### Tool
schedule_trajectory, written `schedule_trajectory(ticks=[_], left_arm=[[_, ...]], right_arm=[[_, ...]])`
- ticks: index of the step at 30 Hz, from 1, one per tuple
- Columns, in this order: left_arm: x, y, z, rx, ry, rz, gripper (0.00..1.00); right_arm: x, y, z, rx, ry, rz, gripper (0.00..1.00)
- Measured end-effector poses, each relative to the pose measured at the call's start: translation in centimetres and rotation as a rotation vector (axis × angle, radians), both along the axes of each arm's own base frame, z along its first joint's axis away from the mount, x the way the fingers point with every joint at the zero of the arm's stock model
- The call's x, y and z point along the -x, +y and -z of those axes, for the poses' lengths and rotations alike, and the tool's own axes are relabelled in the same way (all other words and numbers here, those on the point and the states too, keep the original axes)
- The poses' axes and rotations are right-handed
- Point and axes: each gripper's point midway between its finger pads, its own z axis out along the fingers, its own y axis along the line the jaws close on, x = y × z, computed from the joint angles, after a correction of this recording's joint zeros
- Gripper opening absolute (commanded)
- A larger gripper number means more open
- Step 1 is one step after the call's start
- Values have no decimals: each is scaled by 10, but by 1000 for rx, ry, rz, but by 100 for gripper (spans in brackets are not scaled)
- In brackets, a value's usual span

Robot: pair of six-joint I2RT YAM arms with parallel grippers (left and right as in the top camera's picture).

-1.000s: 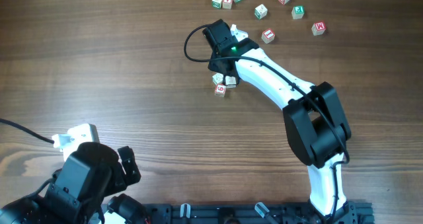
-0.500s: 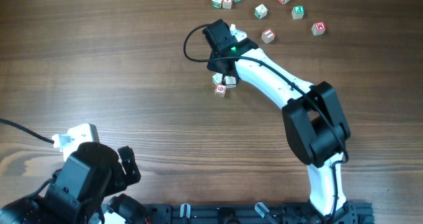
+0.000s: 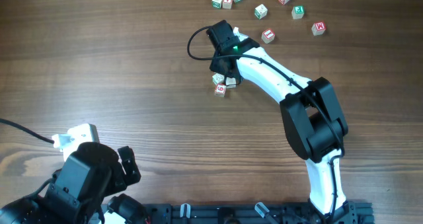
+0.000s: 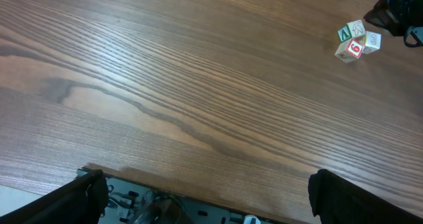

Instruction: Form a circle

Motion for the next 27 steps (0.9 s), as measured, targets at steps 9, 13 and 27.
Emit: schedule_trajectory(ticks=[9, 13, 27], left_arm=[[0, 0, 0, 0, 0, 0, 100], [0, 0, 0, 0, 0, 0, 100], [0, 0, 0, 0, 0, 0, 100]], right_arm=[[2, 5, 0, -23, 13, -26, 5], [2, 7, 0, -29, 9, -38, 5], [1, 14, -2, -56, 8, -63, 5]])
